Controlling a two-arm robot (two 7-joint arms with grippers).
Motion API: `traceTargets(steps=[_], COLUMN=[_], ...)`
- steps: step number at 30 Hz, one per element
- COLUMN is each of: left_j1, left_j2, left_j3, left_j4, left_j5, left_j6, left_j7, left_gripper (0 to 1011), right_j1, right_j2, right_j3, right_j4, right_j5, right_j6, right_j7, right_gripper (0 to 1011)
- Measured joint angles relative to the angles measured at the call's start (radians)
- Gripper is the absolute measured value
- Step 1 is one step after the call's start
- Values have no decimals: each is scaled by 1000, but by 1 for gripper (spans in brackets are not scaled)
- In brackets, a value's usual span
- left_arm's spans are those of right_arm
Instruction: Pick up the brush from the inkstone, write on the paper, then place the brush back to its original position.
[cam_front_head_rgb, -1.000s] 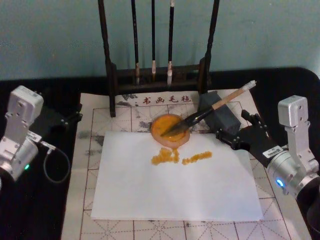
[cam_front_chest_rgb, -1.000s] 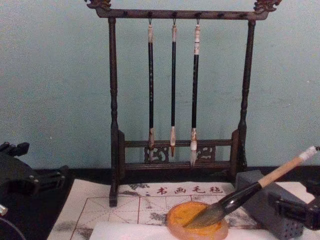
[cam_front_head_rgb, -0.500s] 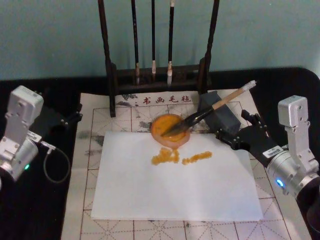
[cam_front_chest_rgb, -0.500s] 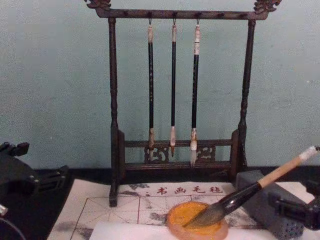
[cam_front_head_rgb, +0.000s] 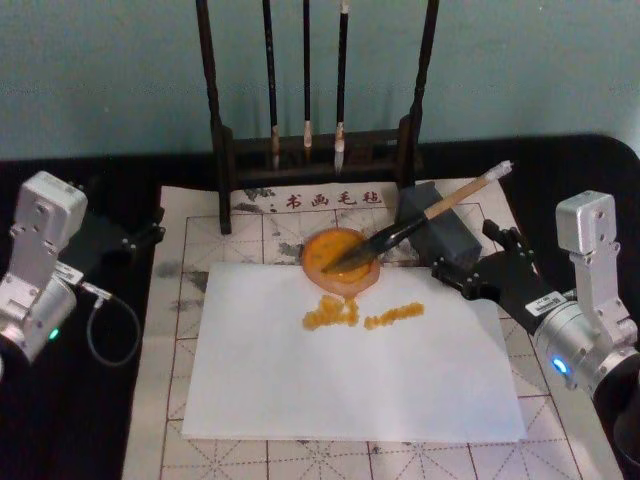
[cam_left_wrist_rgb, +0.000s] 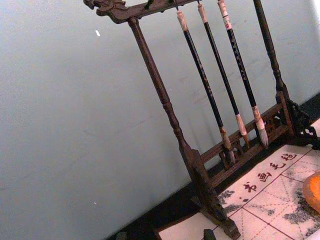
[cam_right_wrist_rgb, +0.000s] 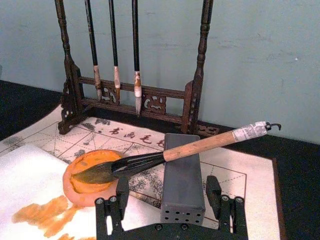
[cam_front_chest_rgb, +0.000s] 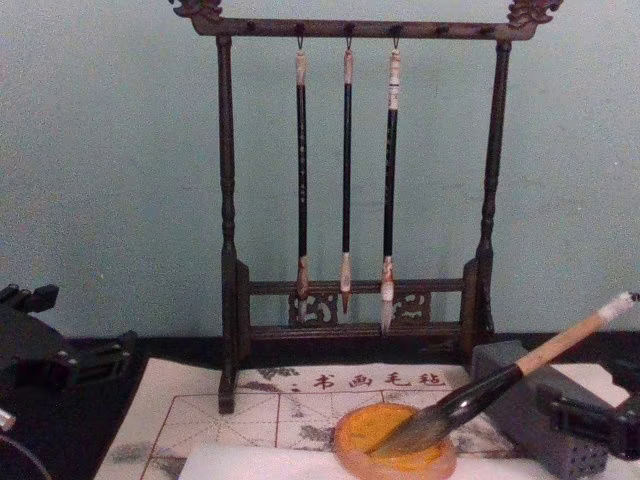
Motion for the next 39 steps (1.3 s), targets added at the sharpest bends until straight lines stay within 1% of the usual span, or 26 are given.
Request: traceTargets(steps=[39], left_j1=[0], left_j2=[0], left_j3=[0], left_j4=[0], left_j5=[0], left_j6=[0], left_j7=[0], left_gripper=[1001], right_j1=[0], right_j2=[0], right_j3=[0], right_j4=[0], right_j5=[0], right_j6=[0], right_j7=[0], right_gripper=[1003])
